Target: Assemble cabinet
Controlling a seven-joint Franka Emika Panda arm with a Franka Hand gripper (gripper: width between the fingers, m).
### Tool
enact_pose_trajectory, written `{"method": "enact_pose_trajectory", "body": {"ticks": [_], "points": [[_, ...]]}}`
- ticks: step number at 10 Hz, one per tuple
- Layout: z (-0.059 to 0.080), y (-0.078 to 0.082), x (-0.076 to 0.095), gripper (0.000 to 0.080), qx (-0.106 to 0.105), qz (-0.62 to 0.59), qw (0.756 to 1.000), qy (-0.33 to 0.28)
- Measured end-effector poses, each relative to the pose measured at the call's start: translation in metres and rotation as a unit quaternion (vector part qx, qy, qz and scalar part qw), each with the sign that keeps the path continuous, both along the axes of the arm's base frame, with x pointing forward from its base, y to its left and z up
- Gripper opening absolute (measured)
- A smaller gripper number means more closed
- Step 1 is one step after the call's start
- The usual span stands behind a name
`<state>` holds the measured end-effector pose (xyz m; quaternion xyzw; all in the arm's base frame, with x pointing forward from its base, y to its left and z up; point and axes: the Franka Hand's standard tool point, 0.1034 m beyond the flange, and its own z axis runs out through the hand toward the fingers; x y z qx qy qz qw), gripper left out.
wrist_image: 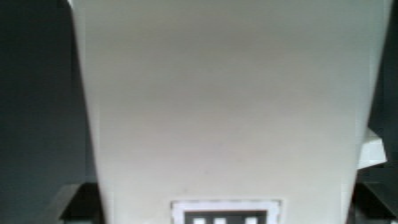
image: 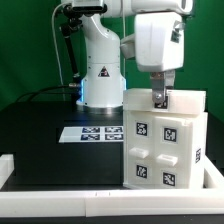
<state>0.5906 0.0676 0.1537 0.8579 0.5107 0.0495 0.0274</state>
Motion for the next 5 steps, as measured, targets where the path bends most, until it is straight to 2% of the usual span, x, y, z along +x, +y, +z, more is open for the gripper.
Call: {"method": "enact_pose_trajectory", "body": {"ticks": [5], "points": [[-0.0004,0.0012,-0.0007,0.0560,0.027,-0.208,0.978,0.003]]}}
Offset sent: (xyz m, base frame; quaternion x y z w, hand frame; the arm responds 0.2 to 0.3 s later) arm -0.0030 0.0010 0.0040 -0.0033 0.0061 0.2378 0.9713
